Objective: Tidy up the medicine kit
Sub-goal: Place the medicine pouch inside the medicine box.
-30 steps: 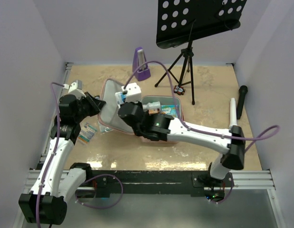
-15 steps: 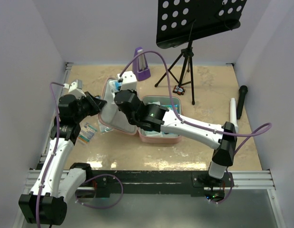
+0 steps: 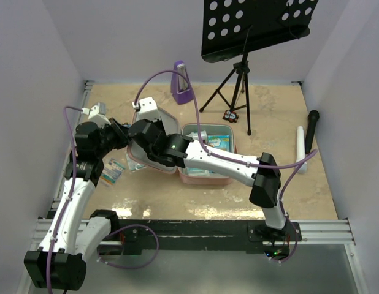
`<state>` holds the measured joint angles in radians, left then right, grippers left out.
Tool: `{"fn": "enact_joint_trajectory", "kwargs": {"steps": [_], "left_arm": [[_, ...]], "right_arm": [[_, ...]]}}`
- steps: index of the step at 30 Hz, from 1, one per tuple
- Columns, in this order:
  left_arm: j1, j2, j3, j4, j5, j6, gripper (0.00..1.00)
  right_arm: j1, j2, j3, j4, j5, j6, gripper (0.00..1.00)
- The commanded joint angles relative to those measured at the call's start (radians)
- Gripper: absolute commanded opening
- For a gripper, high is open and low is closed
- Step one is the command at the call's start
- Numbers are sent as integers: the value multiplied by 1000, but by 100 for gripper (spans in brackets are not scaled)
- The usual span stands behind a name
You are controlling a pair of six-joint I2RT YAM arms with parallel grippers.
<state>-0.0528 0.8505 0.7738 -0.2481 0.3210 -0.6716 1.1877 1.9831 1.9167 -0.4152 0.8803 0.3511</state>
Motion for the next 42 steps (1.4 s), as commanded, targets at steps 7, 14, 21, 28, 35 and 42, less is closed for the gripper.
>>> {"fn": "enact_joint_trajectory", "kwargs": {"steps": [7,14,21,28,35,42], "left_arm": [[1,-22,28,63,-2,-23,0],[1,-18,38,78,-10,-43,0],[1,-11,28,99,1,-57,0],[1,-18,15,109,3,-63,0],[1,-45,-18,148,36,-97,0],[1,-100,-74,193,53,-151,0]], "right_arm": [[-3,-30,50,-59,48,-37,0],[-5,-23,77,-111,43,-63,0],[7,33,197,-169,11,-80,0],[0,-30,158,-104,-102,9,0],[-92,-256,-117,214,-430,155,0],[-184,-362,-344,455,-710,284,0]]}}
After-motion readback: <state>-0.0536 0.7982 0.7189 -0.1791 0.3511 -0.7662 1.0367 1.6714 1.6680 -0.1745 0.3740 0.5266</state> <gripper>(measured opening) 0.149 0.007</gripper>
